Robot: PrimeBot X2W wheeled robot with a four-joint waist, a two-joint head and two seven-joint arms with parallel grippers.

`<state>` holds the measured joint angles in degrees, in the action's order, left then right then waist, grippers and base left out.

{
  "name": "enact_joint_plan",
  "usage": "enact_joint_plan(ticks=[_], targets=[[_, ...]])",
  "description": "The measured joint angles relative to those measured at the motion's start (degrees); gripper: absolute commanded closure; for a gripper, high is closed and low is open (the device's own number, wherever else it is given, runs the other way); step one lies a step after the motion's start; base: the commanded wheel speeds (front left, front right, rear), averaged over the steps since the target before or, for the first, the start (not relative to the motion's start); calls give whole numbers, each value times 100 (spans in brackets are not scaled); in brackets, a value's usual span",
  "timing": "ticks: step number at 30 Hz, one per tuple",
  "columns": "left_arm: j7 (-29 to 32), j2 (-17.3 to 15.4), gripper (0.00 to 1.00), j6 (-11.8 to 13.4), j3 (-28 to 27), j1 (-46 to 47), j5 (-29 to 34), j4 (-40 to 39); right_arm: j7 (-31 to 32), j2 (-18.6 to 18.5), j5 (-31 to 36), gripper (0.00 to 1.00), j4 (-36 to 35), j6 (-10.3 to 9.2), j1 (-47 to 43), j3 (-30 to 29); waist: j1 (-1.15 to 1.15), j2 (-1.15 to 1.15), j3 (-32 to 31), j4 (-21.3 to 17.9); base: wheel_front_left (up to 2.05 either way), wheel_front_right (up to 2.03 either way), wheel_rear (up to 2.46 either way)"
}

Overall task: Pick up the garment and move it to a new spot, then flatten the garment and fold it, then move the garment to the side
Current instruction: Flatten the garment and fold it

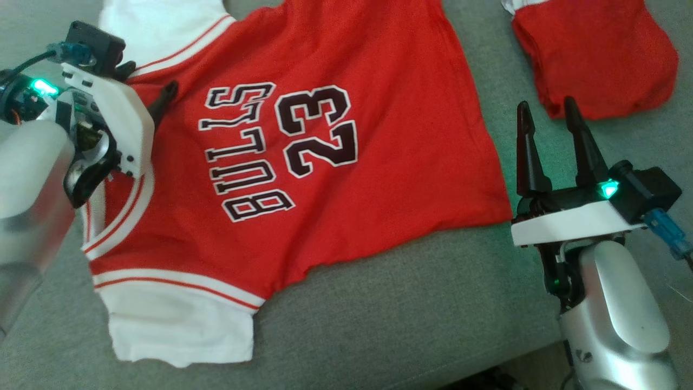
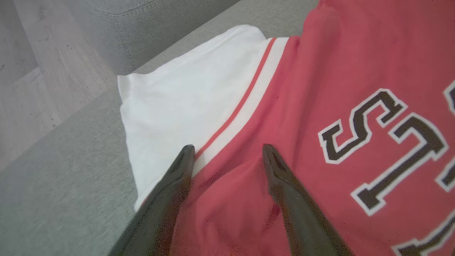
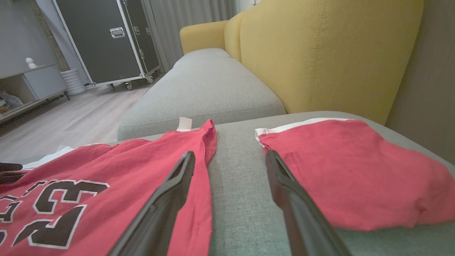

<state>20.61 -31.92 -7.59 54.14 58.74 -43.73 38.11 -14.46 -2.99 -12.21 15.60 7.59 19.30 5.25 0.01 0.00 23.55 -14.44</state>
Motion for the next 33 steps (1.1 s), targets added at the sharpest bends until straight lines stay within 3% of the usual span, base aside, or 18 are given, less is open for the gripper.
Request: enact_joint_plan(ticks=[8, 9, 10, 11, 14, 17, 26, 28, 29, 30, 33], targets=[[168, -59, 0, -1, 447, 413, -360, 296, -1, 3, -42, 0, -74, 0, 14, 98, -1, 0, 220, -235, 0, 0, 0], [210, -64, 56, -1, 509, 473, -422, 333, -1, 3, -42, 0, -78, 0, 19, 114, -1, 0, 239, -260, 0, 0, 0], [244, -75, 56, 0, 558, 515, -490, 345, -1, 4, -42, 0, -84, 0, 26, 127, -1, 0, 255, -282, 0, 0, 0], [256, -94, 100, -1, 613, 557, -549, 345, -1, 4, -48, 0, -92, 0, 36, 136, -2, 0, 268, -301, 0, 0, 0], [146, -120, 100, -5, 712, 637, -620, 417, -1, 4, -91, 0, -135, 0, 67, 146, -2, 0, 304, -342, 0, 0, 0], [-372, -123, 100, 12, 714, 738, -492, 732, -4, 5, -91, 0, -164, 0, 90, 162, -1, 0, 353, -371, 0, 0, 0], [-2146, -25, 100, 581, 381, 1487, -96, 1729, -16, 8, -93, 0, -196, 0, 141, 208, -1, 0, 517, -435, 0, 0, 0], [-2362, 22, 100, 606, 369, 1677, -4, 1879, -16, 8, -93, 0, -202, 0, 141, 232, -1, 0, 545, -437, 0, 0, 0], [-2434, 57, 80, 603, 364, 1743, 0, 1957, -16, 8, -93, 0, -204, 0, 141, 238, -1, 0, 554, -430, 0, 0, 0], [-2482, 116, 0, 601, 343, 1775, -8, 2045, -16, 8, -93, 0, -207, 0, 141, 237, -1, 0, 560, -416, 0, 0, 0], [-2597, 300, 0, 525, 356, 1768, -5, 2291, -16, 8, -130, 0, -211, 0, 144, 242, 0, 0, 542, -340, 0, 0, 0]])
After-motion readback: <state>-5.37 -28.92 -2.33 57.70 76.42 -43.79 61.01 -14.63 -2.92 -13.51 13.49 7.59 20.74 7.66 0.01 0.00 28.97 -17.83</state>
